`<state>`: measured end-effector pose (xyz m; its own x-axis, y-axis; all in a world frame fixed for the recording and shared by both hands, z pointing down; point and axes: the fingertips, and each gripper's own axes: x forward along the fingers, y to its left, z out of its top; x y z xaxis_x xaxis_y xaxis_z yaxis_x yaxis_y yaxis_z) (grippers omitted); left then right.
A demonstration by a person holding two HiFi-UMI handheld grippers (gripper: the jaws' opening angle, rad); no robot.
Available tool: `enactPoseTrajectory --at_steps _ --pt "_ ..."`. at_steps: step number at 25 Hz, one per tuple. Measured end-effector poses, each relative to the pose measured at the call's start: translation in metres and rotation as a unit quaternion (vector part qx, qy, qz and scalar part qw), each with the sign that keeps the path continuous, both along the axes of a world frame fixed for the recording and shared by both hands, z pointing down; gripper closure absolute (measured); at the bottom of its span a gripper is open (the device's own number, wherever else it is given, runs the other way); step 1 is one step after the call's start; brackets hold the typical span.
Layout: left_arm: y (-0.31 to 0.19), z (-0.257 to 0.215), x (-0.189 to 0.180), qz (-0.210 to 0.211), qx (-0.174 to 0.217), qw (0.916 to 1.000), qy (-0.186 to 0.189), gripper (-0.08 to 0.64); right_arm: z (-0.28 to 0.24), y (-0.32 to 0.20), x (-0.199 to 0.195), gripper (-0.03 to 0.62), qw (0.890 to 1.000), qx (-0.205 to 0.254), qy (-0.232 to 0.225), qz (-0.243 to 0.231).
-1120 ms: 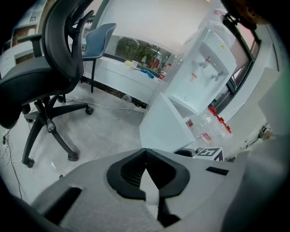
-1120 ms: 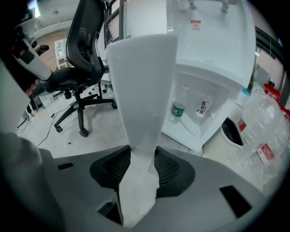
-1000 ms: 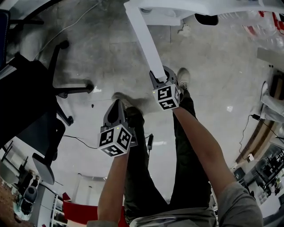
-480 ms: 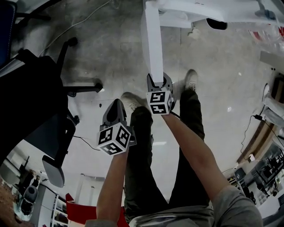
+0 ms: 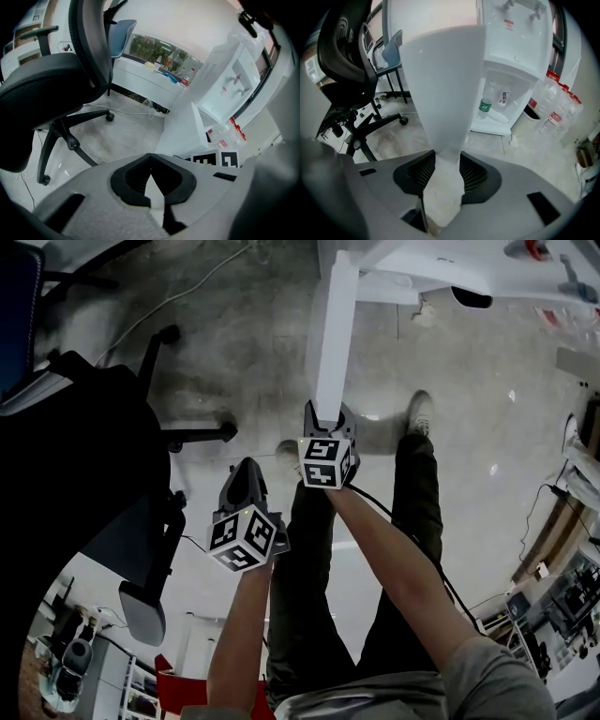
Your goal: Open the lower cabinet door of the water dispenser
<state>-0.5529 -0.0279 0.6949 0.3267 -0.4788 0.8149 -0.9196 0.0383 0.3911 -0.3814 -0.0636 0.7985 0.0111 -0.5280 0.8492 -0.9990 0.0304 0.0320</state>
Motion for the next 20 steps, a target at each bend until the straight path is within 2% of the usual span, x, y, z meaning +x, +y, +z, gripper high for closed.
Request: enactPoseTrajectory --at_steps 10,20 --pt "-0.017 -0.01 -0.017 -0.005 0.005 1.0 -0.004 0.552 0.002 -0.015 -0.03 0.426 0.999 -0.029 -0.003 0.039" --pt "-0.019 -0.021 -0.018 -0.007 0.012 0.9999 -0.008 0.552 0.003 -0.025 -0.044 0.426 0.998 -0.039 -0.022 0.043"
